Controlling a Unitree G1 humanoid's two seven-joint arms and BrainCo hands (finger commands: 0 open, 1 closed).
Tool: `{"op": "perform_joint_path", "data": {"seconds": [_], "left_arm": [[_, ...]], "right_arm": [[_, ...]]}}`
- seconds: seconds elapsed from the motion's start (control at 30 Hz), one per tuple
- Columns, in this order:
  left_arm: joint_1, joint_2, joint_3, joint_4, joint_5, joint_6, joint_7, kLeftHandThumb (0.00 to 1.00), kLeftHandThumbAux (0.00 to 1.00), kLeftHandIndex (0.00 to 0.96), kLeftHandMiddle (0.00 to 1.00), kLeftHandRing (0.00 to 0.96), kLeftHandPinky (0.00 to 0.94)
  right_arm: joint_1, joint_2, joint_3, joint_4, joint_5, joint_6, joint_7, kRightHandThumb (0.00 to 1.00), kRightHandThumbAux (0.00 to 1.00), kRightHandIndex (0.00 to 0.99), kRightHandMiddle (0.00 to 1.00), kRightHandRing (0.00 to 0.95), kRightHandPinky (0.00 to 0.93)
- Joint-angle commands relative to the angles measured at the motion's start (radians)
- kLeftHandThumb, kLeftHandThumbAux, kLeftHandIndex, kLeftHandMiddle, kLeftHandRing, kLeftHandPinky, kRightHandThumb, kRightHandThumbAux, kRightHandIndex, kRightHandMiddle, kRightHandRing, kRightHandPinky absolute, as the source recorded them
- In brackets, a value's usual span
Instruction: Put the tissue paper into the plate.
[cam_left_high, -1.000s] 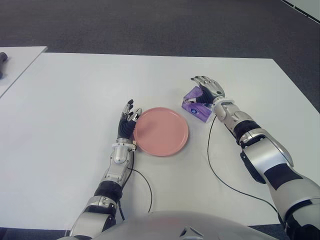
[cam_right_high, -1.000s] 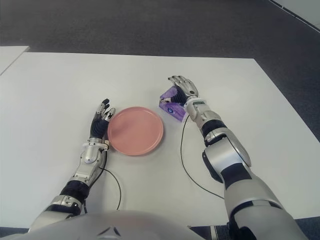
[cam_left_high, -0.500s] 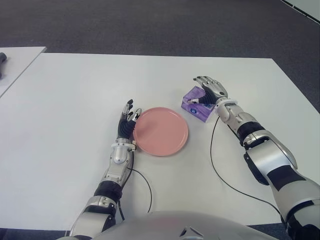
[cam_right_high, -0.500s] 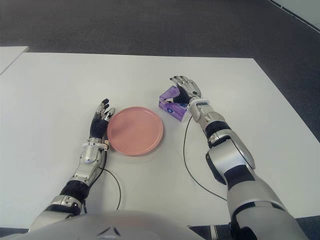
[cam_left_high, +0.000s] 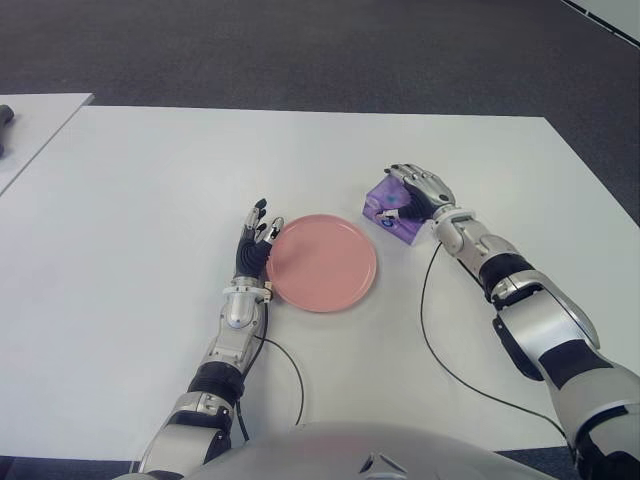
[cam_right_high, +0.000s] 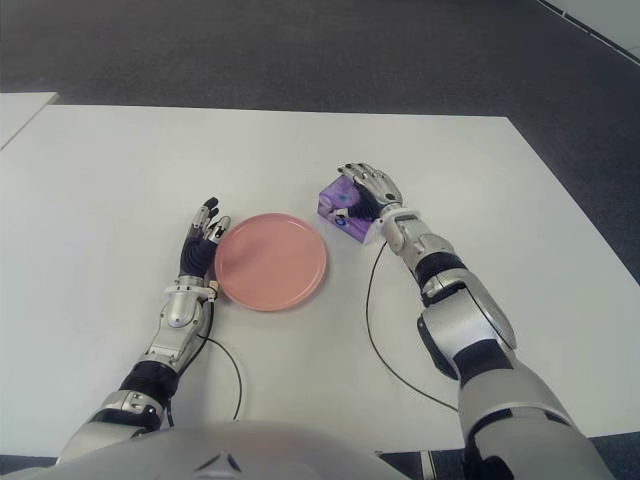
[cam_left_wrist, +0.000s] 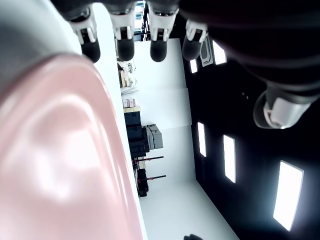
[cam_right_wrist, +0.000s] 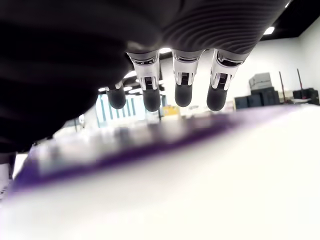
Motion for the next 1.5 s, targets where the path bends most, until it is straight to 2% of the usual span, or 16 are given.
{"op": "perform_joint_path", "data": {"seconds": [0.03, 0.23, 0.93, 1.23, 1.37, 1.5], "left_arm": [[0.025, 0.000, 0.004, 0.024, 0.006, 0.019, 0.006, 0.000, 0.373, 0.000, 0.000, 0.000, 0.000], [0.024, -0.002, 0.004, 0.024, 0.004, 0.025, 0.005, 0.000, 0.369, 0.000, 0.000, 0.000, 0.000], [0.018, -0.001, 0.003, 0.025, -0.003, 0.040, -0.006, 0.000, 0.387, 0.000, 0.000, 0.000, 0.000], [0.019, -0.004, 0.004, 0.023, -0.005, 0.037, -0.005, 0.000, 0.388, 0.000, 0.000, 0.000, 0.000], [0.020, -0.006, 0.003, 0.018, -0.001, 0.043, 0.001, 0.000, 0.382, 0.000, 0.000, 0.000, 0.000], [0.021, -0.007, 0.002, 0.015, -0.001, 0.049, 0.000, 0.000, 0.378, 0.000, 0.000, 0.000, 0.000]], "right_arm": [[0.023, -0.015, 0.024, -0.008, -0.024, -0.021, 0.004, 0.034, 0.438, 0.000, 0.000, 0.000, 0.000], [0.057, -0.036, 0.049, -0.025, -0.041, -0.061, -0.008, 0.021, 0.439, 0.000, 0.000, 0.000, 0.000], [0.084, -0.055, 0.122, -0.076, -0.104, -0.094, -0.046, 0.011, 0.406, 0.000, 0.000, 0.000, 0.000], [0.138, -0.068, 0.139, -0.104, -0.121, -0.081, -0.048, 0.009, 0.395, 0.000, 0.000, 0.000, 0.000], [0.208, -0.071, 0.171, -0.181, -0.152, -0.030, -0.034, 0.002, 0.373, 0.000, 0.000, 0.000, 0.000], [0.226, -0.075, 0.183, -0.227, -0.162, 0.007, -0.005, 0.000, 0.358, 0.000, 0.000, 0.000, 0.000]]}}
